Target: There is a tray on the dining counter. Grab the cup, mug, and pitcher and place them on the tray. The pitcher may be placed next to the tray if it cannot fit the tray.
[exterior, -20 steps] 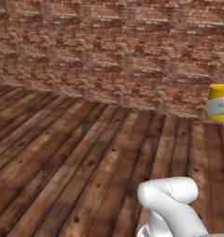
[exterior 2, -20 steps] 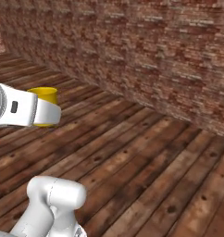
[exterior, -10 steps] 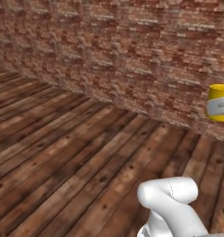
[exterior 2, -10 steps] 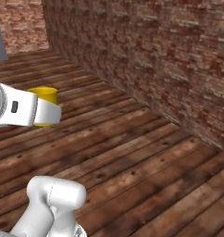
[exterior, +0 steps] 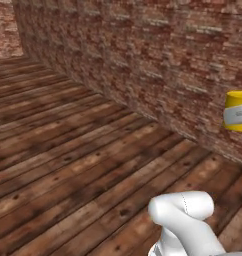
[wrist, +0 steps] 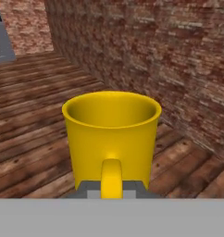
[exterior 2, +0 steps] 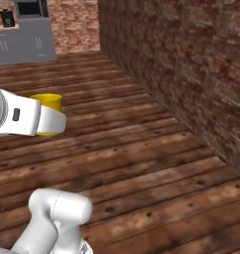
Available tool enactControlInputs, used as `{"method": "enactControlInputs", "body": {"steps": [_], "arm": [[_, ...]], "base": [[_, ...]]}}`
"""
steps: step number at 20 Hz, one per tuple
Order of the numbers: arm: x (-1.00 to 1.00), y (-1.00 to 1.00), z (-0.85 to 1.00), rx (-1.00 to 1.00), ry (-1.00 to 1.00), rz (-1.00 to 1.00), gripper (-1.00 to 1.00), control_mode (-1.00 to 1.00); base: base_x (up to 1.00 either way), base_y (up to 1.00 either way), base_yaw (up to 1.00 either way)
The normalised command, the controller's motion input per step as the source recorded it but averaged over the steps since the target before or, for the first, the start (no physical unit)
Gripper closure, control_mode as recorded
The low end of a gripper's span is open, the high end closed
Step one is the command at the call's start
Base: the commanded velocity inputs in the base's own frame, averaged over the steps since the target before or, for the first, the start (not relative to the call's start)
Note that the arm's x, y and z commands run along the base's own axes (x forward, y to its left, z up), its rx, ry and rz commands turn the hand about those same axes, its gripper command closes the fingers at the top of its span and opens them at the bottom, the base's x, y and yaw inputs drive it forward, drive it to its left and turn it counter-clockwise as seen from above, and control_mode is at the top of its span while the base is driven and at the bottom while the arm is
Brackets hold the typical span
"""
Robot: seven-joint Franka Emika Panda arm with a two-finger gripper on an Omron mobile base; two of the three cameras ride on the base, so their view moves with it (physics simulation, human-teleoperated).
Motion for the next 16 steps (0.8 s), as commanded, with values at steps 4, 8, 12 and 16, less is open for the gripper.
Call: {"method": "enactControlInputs", "body": {"steps": [4, 8, 12, 16], "arm": [[0.00, 0.00, 0.00, 0.00, 0.00, 0.00, 1.00, 1.00], [0.00, 0.00, 0.00, 0.00, 0.00, 0.00, 1.00, 1.00], [0.00, 0.00, 0.00, 0.00, 0.00, 0.00, 1.00, 1.00], [0.00, 0.00, 0.00, 0.00, 0.00, 0.00, 1.00, 1.00]], "base": [[0.82, -0.26, 0.44], [0.85, -0.20, 0.45], [0.93, -0.19, 0.44], [1.00, -0.21, 0.44]]}}
